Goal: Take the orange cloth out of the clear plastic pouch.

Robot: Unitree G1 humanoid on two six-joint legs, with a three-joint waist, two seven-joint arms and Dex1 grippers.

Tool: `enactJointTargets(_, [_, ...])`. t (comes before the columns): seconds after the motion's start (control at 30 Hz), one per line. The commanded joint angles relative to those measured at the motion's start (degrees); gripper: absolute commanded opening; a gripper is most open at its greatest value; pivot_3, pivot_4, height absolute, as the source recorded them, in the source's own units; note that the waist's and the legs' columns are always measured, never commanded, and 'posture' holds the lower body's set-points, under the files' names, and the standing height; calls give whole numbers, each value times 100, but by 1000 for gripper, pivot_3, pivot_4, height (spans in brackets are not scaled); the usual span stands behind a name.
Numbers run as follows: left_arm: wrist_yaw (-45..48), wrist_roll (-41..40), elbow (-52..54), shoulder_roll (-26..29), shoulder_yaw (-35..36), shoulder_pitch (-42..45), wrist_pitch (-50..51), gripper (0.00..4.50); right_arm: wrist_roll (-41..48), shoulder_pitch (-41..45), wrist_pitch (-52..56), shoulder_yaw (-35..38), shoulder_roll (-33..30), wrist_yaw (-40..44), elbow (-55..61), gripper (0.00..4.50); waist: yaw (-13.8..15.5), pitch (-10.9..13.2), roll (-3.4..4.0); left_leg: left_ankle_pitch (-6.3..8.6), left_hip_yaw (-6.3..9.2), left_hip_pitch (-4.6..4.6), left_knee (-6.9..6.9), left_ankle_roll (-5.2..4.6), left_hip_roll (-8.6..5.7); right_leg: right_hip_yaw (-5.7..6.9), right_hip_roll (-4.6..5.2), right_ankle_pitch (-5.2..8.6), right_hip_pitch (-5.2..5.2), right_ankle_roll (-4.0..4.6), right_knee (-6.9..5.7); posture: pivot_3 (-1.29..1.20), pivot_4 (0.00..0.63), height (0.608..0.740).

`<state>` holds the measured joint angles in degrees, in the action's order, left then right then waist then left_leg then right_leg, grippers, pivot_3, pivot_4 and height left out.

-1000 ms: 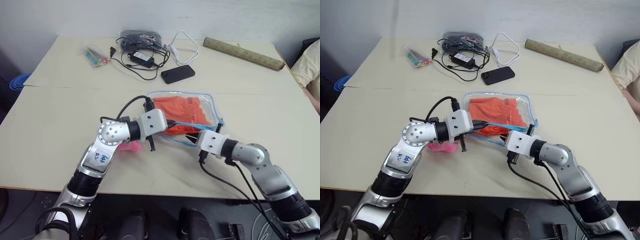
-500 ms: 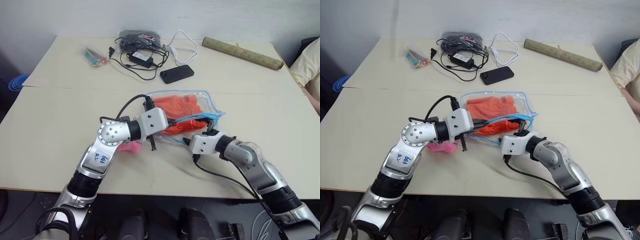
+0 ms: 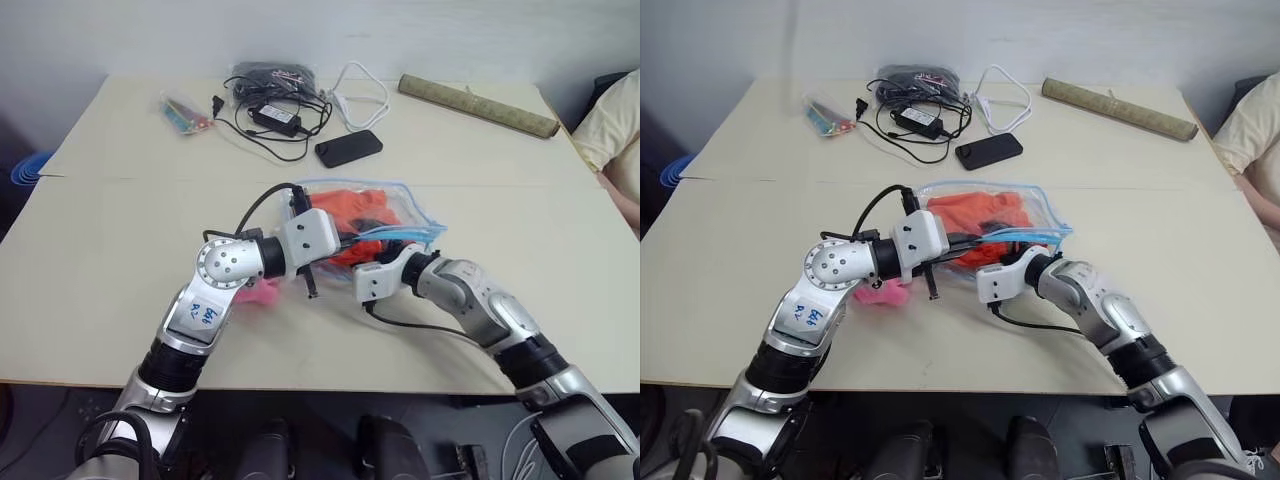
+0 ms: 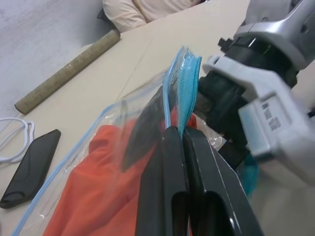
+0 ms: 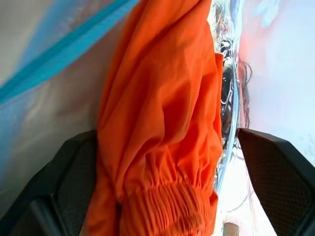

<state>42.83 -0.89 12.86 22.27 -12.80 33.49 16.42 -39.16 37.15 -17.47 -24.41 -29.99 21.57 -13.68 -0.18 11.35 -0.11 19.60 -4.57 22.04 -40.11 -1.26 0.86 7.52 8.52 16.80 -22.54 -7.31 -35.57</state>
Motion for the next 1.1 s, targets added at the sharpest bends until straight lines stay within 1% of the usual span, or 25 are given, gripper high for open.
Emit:
enactJointTargets(0.03, [-66, -93, 244, -21, 74, 94, -31, 0, -144, 117, 49, -208, 202, -103, -878, 4309, -10, -1, 0, -1, 0, -1, 1, 1, 2, 0, 0, 0, 0, 0, -1, 0, 150, 740])
enactJointTargets(0.1, [-81, -94, 254, -11, 88, 89, -14, 0, -116, 204, 12, -225, 279, -148, -1116, 3889, 3, -1, 0, -2, 1, -5, 1, 2, 6, -1, 1, 1, 3, 1, -2, 0, 150, 740])
enactJointTargets(0.17, [-109, -98, 258, -9, 115, 81, 20, 0, -76, 248, -65, -233, 294, -135, -1247, 3176, 8, -1, 0, -3, 2, -4, 0, 0, 7, -1, 3, 1, 5, 1, -3, 0, 150, 740])
enactJointTargets(0.23, [-131, -114, 266, -16, 147, 74, 70, 0, -24, 266, -139, -226, 296, -105, -1330, 2555, 7, -1, 0, -4, 2, -4, 0, -1, 7, -3, 5, 1, 5, 1, -3, 0, 150, 740])
enactJointTargets(0.33, [-183, -174, 264, -49, 205, 80, 174, 0, 47, 249, -227, -225, 266, -74, -1366, 1464, 4, -1, 0, -4, 3, -4, 1, -1, 8, -1, 4, 1, 5, 2, -3, 0, 150, 740])
enactJointTargets(0.43, [-276, -263, 247, -112, 287, 129, 288, 0, 118, 194, -336, -241, 234, -44, -1310, 523, 4, -3, -3, -4, 3, -5, 1, -1, 8, -3, 4, 1, 5, 1, -3, 0, 150, 740])
enactJointTargets(0.5, [-405, -398, 255, -259, 401, 216, 499, 0, 140, 130, -399, -241, 204, -29, -1198, 7, 13, -4, -4, -4, 7, -5, 0, -1, 8, 0, 4, 1, 7, 1, -3, 0, 150, 740])
enactJointTargets(0.63, [-679, -566, 203, -515, 562, 417, 950, 0, -70, 10, -479, -266, 50, -62, -682, 7, 23, -4, -4, -4, 13, 0, 0, -1, 6, 2, 6, 1, 7, 1, 0, 0, 150, 740])
enactJointTargets(0.87, [-709, -270, -78, -413, 203, 434, 794, 0, 65, -204, -922, -110, -494, 323, 501, 7, 23, -3, -4, -4, 13, 5, 8, -1, 5, 4, 4, 1, 3, 1, 8, 0, 150, 740])
enactJointTargets(0.97, [-741, -122, -215, -362, 51, 388, 682, 0, 522, -288, -1408, 82, -871, 586, 1036, 7, 12, -3, -4, -4, 12, 5, 7, -1, 3, 3, 4, 1, 2, 1, 9, 0, 150, 740])
enactJointTargets(1.0, [-755, -59, -267, -337, 9, 376, 617, 0, 802, -299, -1709, 121, -1135, 796, 1175, 7, 13, -2, -3, -4, 11, 5, 8, -1, 2, 3, 3, 1, 1, 1, 9, 0, 150, 740])
enactJointTargets(1.03, [-750, 8, -310, -302, -38, 360, 522, 0, 915, -266, -1829, 254, -1351, 869, 1209, 7, 16, -1, -2, -4, 11, 6, 8, -1, 2, 3, 3, 1, -2, 1, 9, 0, 150, 740])
enactJointTargets(1.1, [-732, 70, -355, -269, -97, 315, 401, 0, 1464, -197, -1968, 521, -1763, 1184, 1183, 7, 18, -1, -2, -4, 11, 7, 8, -1, 3, 3, 4, 1, -1, 1, 11, 0, 150, 740])
